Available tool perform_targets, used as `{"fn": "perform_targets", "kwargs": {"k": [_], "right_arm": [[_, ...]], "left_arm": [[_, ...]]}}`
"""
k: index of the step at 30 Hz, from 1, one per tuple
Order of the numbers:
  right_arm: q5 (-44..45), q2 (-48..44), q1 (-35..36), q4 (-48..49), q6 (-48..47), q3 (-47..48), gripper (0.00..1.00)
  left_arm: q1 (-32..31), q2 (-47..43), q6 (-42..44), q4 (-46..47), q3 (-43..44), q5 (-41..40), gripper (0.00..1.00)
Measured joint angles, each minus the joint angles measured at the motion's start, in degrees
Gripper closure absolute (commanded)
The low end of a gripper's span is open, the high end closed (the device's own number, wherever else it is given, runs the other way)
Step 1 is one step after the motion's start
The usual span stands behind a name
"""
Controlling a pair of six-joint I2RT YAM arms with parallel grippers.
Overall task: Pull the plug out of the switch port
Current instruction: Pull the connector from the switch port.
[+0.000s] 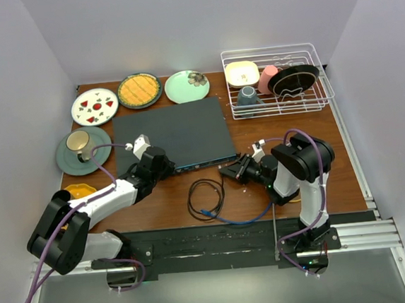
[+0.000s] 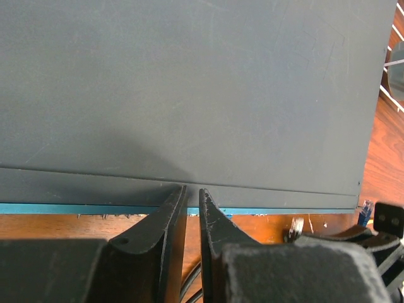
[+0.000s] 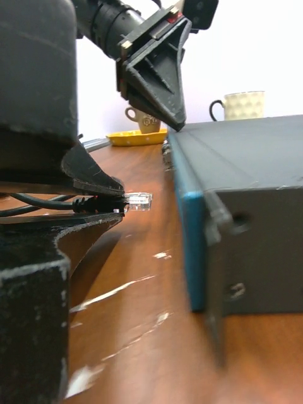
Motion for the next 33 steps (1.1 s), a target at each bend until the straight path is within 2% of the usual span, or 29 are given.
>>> {"fn": "perform_targets", "kwargs": {"k": [3,6,9,10,12,13,14,18,21,24,28,33], "right_arm": [[0.11,-2.54,0.0,-1.88,-0.48,-2.21,1.0],[-0.02,-8.13,0.0,-6.54,-1.49,-4.2,1.0],[-0.15,-15.72,0.09,-9.27,-2.89,-4.31,1.0],[-0.13,-20.44,0.26,-11.37,-3.98,-4.02,1.0],[-0.13,-28.92,0.85,-15.23,-6.38,-2.6,1.0],[0.09,-33.64,1.31,-19.87,-8.26,-0.87,1.0],[0.33,-38.66,1.73,-24.94,-10.43,1.22,1.0],[1.49,-50.69,2.45,-39.23,-17.57,8.46,1.0],[2.51,-53.83,2.43,-46.31,-21.38,11.61,1.0],[3.23,-54.34,2.43,-51.82,-23.08,11.78,1.0],[3.34,-54.03,2.43,-57.44,-23.26,11.78,1.0],[3.37,-54.95,2.43,-61.77,-23.45,12.48,1.0]], "left_arm": [[0.0,-0.13,0.0,-0.2,0.02,0.0,0.82],[0.0,-0.81,0.42,-1.11,0.02,0.02,0.76],[-0.04,-2.21,1.57,-2.86,0.0,0.09,0.55],[-0.07,-2.95,2.43,-3.15,0.0,0.24,0.41],[-0.04,-4.39,4.42,-3.15,-0.04,0.94,0.24],[-0.04,-5.14,5.53,-2.43,-0.07,1.75,0.09],[-0.04,-5.88,6.56,-1.31,-0.07,2.69,0.02],[-0.04,-8.13,10.56,4.79,-0.74,7.98,0.0],[-0.33,-9.38,12.98,11.23,-2.29,13.4,0.0],[-2.08,-11.87,16.9,22.25,-6.21,20.15,0.0],[-9.79,-15.23,23.3,36.17,-10.88,27.17,0.0],[-19.78,-12.83,31.5,40.74,-8.81,28.44,0.0]]}}
